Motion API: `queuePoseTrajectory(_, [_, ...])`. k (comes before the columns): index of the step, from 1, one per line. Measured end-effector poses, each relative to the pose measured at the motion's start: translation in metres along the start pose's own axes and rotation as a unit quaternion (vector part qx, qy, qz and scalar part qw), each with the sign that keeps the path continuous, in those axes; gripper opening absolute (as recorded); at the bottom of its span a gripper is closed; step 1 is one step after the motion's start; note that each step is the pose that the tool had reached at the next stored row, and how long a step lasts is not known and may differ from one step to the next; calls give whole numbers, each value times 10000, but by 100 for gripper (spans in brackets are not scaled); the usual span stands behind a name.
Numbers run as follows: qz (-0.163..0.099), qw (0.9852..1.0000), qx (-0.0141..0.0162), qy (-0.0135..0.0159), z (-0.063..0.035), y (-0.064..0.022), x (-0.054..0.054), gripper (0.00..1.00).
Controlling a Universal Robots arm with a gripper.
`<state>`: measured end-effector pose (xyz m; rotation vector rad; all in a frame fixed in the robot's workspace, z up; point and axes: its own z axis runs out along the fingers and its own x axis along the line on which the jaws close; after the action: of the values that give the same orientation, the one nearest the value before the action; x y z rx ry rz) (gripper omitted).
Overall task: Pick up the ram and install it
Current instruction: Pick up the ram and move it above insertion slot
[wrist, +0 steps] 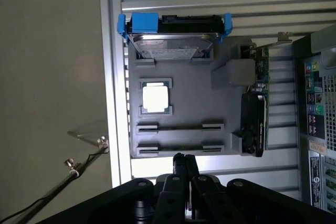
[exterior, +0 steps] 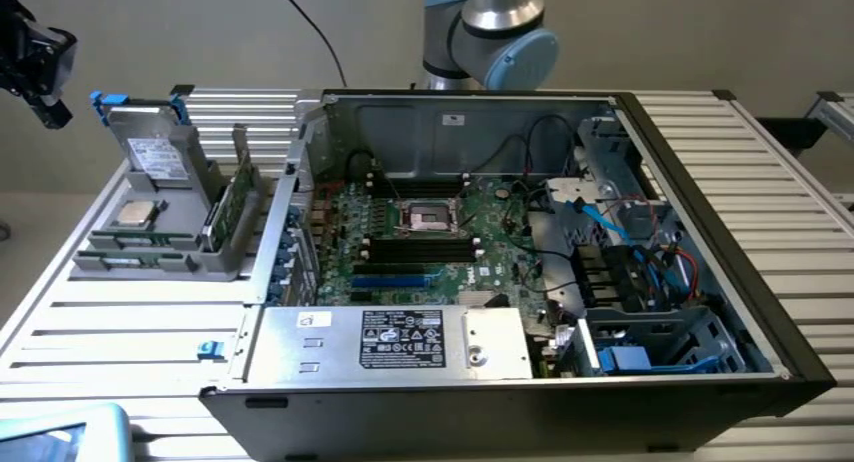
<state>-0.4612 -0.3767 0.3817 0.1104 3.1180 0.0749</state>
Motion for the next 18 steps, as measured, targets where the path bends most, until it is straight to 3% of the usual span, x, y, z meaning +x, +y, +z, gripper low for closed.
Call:
queuePoseTrajectory(5, [-27,10000,0,1,0,0,0,11])
queuePoseTrajectory(10, [-458,9989,-8,22,0,0,0,11])
queuePoseTrajectory(14, [-821,9966,-14,40,0,0,0,11])
queuePoseTrajectory(18, [-1187,9929,-22,58,0,0,0,11])
